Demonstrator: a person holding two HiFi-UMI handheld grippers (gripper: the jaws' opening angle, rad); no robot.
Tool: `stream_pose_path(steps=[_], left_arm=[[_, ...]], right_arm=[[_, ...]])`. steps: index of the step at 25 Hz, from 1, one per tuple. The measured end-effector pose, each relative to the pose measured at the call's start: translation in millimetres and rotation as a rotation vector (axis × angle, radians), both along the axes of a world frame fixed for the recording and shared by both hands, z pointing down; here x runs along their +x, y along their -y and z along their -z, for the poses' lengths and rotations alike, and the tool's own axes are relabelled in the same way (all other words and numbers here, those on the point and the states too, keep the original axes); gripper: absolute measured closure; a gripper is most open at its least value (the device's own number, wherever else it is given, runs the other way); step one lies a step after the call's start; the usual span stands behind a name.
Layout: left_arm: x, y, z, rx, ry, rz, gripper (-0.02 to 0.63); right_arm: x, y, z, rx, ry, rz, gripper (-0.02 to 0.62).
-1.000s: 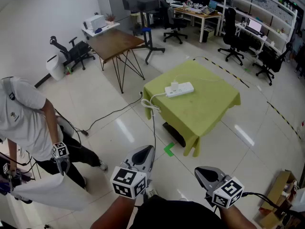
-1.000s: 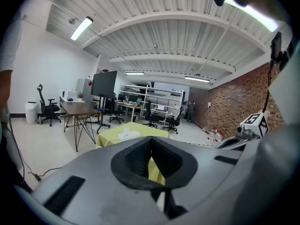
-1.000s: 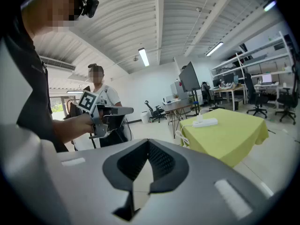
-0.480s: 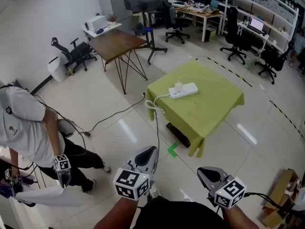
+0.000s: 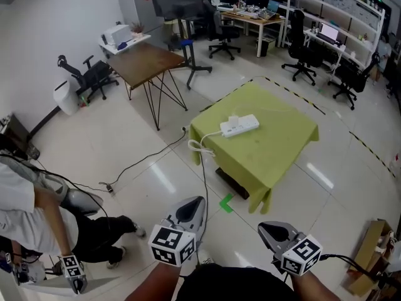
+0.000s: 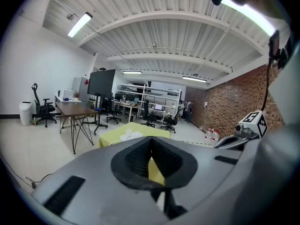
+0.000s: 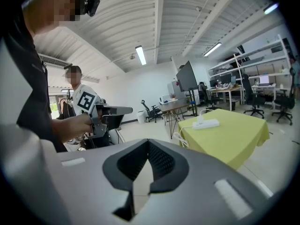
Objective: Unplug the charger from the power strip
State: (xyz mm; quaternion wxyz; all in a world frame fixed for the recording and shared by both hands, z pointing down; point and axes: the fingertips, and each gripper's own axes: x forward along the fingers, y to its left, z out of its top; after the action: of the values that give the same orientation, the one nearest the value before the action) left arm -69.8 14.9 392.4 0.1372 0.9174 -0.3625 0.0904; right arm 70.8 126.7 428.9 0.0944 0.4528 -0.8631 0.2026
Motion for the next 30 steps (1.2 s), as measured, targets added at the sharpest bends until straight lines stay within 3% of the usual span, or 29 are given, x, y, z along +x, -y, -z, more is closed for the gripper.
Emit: stream_pose_path(steps=[9, 17, 25, 30], left_arm=[[-37.6, 37.0, -1.2, 0.018, -0.017, -0.042, 0.6], [-70.3, 66.9, -7.7, 0.0, -0.039, -0.022, 0.6], [-72.0, 106.8, -24.9, -0.018, -0.011, 0.022, 0.6], [-64.9, 138.9, -37.3, -0.036, 0.02, 0.075, 0.6]], right_arm=[[-40.2, 54.5, 6.3, 0.045, -0.025, -0.033, 0.592], [-55.3, 118.5, 10.0, 0.062, -0.078, -0.037, 0.586], [-28.5, 215.4, -13.3, 0.055, -0.113, -0.082, 0.537], [4.9, 288.7, -56.5, 0.009, -0.152, -0.102, 0.473]])
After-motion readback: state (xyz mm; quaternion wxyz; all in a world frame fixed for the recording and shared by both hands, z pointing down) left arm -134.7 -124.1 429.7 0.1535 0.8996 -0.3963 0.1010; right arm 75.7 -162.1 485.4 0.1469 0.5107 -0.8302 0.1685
